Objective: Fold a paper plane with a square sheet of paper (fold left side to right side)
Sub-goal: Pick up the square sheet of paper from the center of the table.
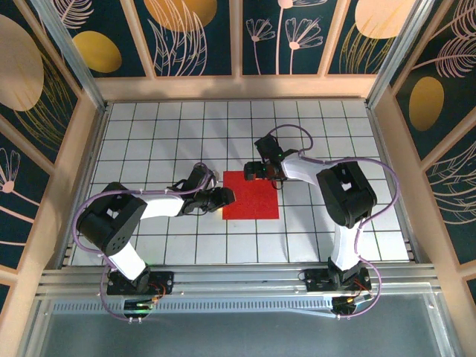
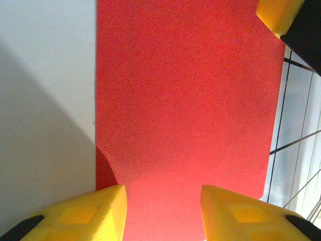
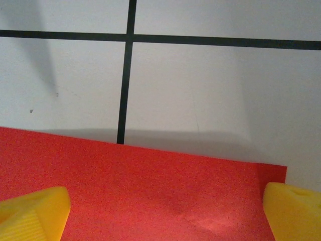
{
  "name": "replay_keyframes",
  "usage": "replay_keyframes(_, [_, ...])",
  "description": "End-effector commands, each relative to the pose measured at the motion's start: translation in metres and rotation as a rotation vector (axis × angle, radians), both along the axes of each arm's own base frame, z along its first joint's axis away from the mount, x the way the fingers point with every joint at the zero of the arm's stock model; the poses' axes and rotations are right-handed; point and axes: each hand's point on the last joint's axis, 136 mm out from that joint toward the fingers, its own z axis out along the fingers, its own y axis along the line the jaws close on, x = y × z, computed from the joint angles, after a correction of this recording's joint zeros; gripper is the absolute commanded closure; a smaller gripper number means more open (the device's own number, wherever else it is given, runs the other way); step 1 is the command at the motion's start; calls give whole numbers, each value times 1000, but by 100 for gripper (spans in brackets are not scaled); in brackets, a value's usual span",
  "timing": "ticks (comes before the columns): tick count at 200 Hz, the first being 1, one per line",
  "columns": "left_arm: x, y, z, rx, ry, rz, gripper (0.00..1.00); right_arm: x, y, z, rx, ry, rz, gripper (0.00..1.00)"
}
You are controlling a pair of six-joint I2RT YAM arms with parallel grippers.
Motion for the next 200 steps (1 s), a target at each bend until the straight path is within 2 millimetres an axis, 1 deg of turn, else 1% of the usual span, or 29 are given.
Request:
replay_keyframes(1, [-5, 7, -18, 65, 36, 5, 56, -25, 7, -13, -3, 77, 38, 2])
replay_keyframes(21, [-5, 7, -17, 66, 33, 6, 56, -32, 17, -6, 20, 83, 60, 3])
replay_keyframes(47, [-3, 6, -16, 64, 29, 9, 56, -39, 24, 0, 9, 85, 82, 4])
replay_keyframes(86, [-1, 4, -14, 57, 24, 9, 56, -47, 31, 3, -20, 93, 113, 9])
replay_keyframes(124, [1, 3, -9, 37, 7, 14, 56, -51, 35, 2, -6, 118, 136, 22])
replay_keyframes(132, [2, 2, -6, 29, -3, 16, 56, -52, 37, 3, 4, 121, 144, 22])
replay_keyframes(148, [6, 1, 1, 17, -26, 28, 54, -54, 41, 5, 18, 128, 165, 27])
replay_keyframes(169, [12, 2, 15, 8, -73, 43, 51, -56, 43, 7, 31, 132, 185, 32])
replay_keyframes(185, [17, 2, 28, -4, -113, 49, 46, -58, 45, 8, 50, 141, 208, 36])
replay_keyframes(200, [20, 2, 38, -21, -144, 54, 40, -59, 48, 10, 76, 146, 223, 41])
